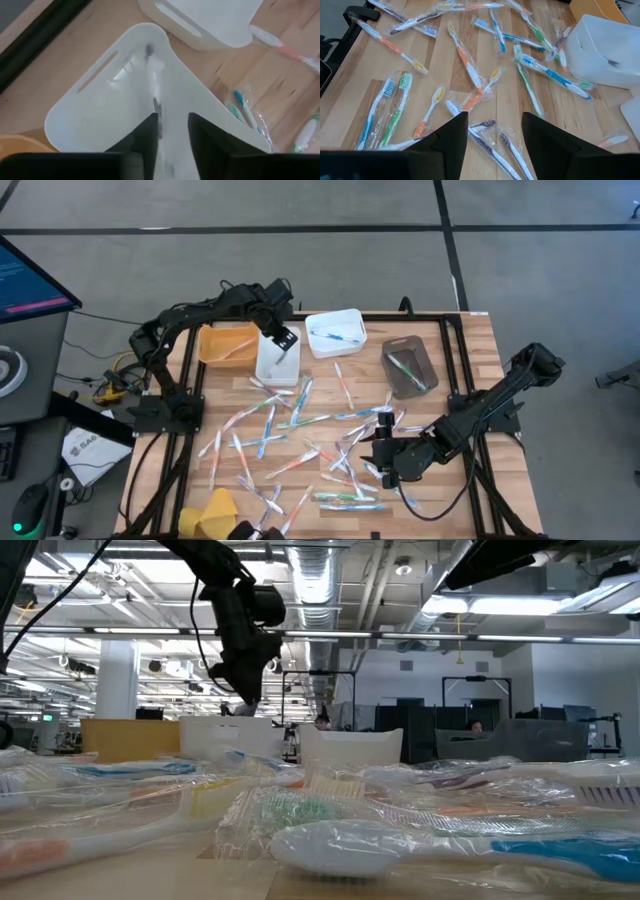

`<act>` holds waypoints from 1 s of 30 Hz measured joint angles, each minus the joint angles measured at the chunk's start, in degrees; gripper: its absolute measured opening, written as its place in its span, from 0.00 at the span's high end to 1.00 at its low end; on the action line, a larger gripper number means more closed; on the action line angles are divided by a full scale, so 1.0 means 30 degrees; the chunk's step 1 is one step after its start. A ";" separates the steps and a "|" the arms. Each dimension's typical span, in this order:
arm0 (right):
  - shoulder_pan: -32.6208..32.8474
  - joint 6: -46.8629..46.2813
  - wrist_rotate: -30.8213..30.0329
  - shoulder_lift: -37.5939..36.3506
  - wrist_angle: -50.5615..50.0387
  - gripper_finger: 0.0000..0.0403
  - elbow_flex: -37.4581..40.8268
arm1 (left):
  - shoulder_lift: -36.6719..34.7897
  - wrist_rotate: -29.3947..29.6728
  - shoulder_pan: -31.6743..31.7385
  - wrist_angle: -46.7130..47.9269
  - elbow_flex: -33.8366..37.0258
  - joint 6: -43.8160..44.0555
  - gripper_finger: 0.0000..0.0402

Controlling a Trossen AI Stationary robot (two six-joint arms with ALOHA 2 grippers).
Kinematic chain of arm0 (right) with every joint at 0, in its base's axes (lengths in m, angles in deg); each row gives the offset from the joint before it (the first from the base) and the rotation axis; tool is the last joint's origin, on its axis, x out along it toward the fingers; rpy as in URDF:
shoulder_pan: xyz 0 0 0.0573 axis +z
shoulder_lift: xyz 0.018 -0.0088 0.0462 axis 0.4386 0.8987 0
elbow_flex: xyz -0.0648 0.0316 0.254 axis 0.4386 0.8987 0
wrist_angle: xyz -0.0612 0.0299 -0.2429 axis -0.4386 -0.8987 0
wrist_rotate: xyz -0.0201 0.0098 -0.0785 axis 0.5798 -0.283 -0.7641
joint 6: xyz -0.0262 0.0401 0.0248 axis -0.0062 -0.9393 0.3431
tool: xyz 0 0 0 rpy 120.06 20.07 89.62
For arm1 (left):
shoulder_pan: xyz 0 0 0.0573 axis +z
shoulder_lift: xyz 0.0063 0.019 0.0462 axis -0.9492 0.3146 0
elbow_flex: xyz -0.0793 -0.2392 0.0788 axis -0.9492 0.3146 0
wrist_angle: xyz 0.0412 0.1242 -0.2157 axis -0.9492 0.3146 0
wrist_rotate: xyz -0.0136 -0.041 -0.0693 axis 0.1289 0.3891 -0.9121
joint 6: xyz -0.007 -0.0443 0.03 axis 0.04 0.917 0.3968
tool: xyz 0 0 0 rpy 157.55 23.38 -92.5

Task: Pick & Place Toothbrushes
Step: Put the purple toothbrush into the left white bin, then put the green toothbrush into the black bin

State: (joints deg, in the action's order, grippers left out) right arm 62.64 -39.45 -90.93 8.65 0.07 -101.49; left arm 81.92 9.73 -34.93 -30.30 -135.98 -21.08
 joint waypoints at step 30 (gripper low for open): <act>0.0142 0.0565 0.0414 0.0000 -0.3868 0.56 0.0000 | -0.9257 -0.0393 -0.5863 -1.2318 0.6377 0.0499 0.54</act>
State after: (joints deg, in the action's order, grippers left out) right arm 63.06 -37.75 -89.68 8.65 -11.54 -101.49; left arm 54.15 8.55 -52.52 -67.26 -116.85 -19.59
